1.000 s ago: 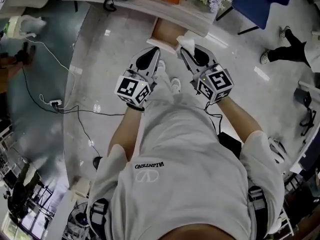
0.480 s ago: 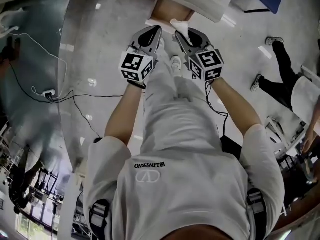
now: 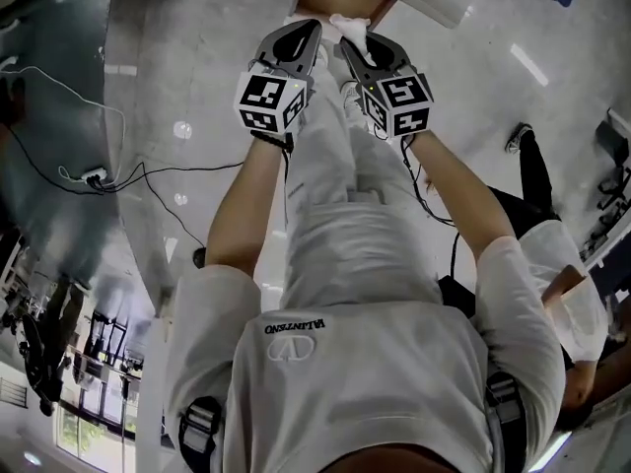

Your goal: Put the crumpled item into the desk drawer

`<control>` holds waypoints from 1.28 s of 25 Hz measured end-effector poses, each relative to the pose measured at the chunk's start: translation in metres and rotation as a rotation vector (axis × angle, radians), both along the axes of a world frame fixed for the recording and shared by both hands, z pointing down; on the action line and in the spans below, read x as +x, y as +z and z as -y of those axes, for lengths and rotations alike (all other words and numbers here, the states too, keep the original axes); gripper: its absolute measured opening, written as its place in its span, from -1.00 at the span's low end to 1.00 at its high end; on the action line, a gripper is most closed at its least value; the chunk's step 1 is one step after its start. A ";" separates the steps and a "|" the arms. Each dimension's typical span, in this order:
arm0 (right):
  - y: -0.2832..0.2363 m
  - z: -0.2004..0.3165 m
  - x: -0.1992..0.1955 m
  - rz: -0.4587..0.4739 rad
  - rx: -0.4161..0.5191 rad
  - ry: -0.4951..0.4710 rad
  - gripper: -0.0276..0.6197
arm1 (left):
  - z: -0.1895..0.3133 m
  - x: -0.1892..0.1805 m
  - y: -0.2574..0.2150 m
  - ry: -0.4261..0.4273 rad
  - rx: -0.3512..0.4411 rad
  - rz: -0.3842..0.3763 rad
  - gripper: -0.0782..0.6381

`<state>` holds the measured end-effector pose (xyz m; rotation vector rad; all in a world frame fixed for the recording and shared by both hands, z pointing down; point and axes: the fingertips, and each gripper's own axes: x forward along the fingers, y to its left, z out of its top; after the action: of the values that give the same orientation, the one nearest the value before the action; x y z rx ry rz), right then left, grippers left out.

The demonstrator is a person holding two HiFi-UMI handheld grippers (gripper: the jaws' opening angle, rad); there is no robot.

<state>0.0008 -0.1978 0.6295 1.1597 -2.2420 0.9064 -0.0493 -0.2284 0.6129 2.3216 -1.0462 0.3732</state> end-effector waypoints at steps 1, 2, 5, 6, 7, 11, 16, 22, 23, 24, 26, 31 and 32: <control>0.006 0.002 -0.003 -0.008 -0.009 -0.006 -0.64 | 0.004 -0.004 0.006 -0.006 -0.009 0.003 -0.79; 0.012 0.005 -0.005 -0.014 -0.017 -0.011 -0.64 | 0.007 -0.007 0.012 -0.011 -0.019 0.006 -0.79; 0.031 0.012 -0.013 -0.021 -0.045 -0.008 -0.64 | 0.009 -0.013 0.032 0.001 -0.053 0.014 -0.79; 0.038 0.013 -0.016 -0.022 -0.055 -0.004 -0.64 | 0.009 -0.014 0.040 0.009 -0.062 0.016 -0.79; 0.046 0.015 -0.019 -0.023 -0.063 -0.003 -0.64 | 0.009 -0.015 0.048 0.016 -0.070 0.016 -0.79; 0.074 0.017 -0.021 -0.041 -0.095 -0.001 -0.64 | 0.014 -0.014 0.076 0.022 -0.090 0.024 -0.79; 0.102 0.027 -0.018 -0.049 -0.118 0.028 -0.64 | 0.030 -0.011 0.102 0.027 -0.106 0.026 -0.79; 0.115 0.037 -0.021 -0.039 -0.130 0.050 -0.64 | 0.028 -0.003 0.128 0.039 -0.153 0.043 -0.79; 0.117 0.038 -0.021 -0.037 -0.131 0.053 -0.64 | 0.028 -0.003 0.132 0.033 -0.162 0.048 -0.79; 0.120 0.039 -0.022 -0.036 -0.133 0.054 -0.64 | 0.028 -0.003 0.137 0.026 -0.170 0.054 -0.79; 0.128 0.039 -0.024 -0.037 -0.139 0.052 -0.64 | 0.028 -0.005 0.148 0.012 -0.187 0.063 -0.79; 0.139 0.040 -0.014 -0.053 -0.160 0.079 -0.64 | 0.028 0.000 0.162 0.008 -0.205 0.075 -0.79; 0.141 0.040 -0.010 -0.063 -0.167 0.089 -0.64 | 0.027 0.002 0.162 0.012 -0.206 0.079 -0.79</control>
<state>-0.0096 -0.2379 0.7706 1.2017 -2.0365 1.0553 -0.0473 -0.2556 0.7753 2.1449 -0.9822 0.5544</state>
